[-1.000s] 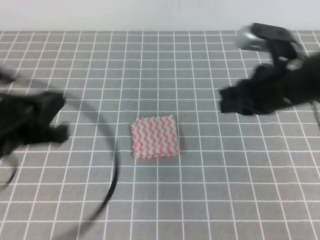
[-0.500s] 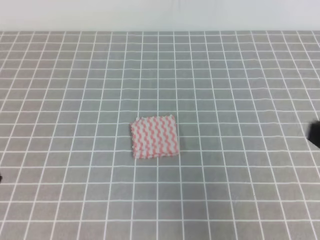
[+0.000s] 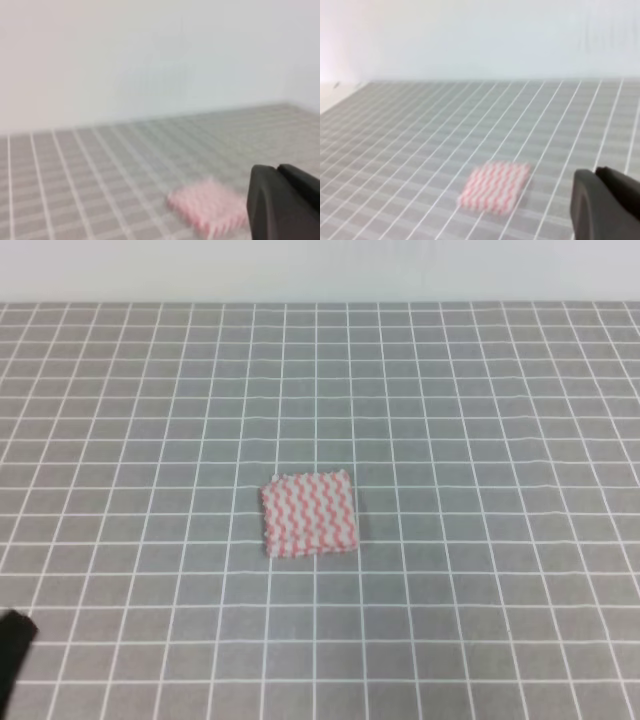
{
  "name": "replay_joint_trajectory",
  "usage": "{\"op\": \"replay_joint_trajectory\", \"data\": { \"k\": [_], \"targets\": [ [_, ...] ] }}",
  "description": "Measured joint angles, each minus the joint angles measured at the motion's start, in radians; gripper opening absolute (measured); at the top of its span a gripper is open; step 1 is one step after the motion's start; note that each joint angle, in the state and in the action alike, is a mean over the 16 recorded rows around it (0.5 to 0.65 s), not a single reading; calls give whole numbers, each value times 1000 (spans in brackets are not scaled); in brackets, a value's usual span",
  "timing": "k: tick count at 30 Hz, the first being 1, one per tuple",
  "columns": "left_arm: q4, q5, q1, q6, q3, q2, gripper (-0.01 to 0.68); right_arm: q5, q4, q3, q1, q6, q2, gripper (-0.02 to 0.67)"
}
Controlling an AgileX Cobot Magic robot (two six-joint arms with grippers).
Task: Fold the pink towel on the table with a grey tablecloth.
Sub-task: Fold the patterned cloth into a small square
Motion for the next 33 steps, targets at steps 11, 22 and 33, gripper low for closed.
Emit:
{"op": "replay_joint_trajectory", "data": {
  "k": [11,22,33],
  "targets": [
    [11,-44,0,71,122,3,-3,-185,20,197,0,-60,-70,-15],
    [8,-32,0,76,151,-1,-3,-100,6,276,-1,-61,-78,-15],
    [8,-31,0,76,152,-2,-3,-58,-73,301,-136,-64,-194,-15]
  ]
}}
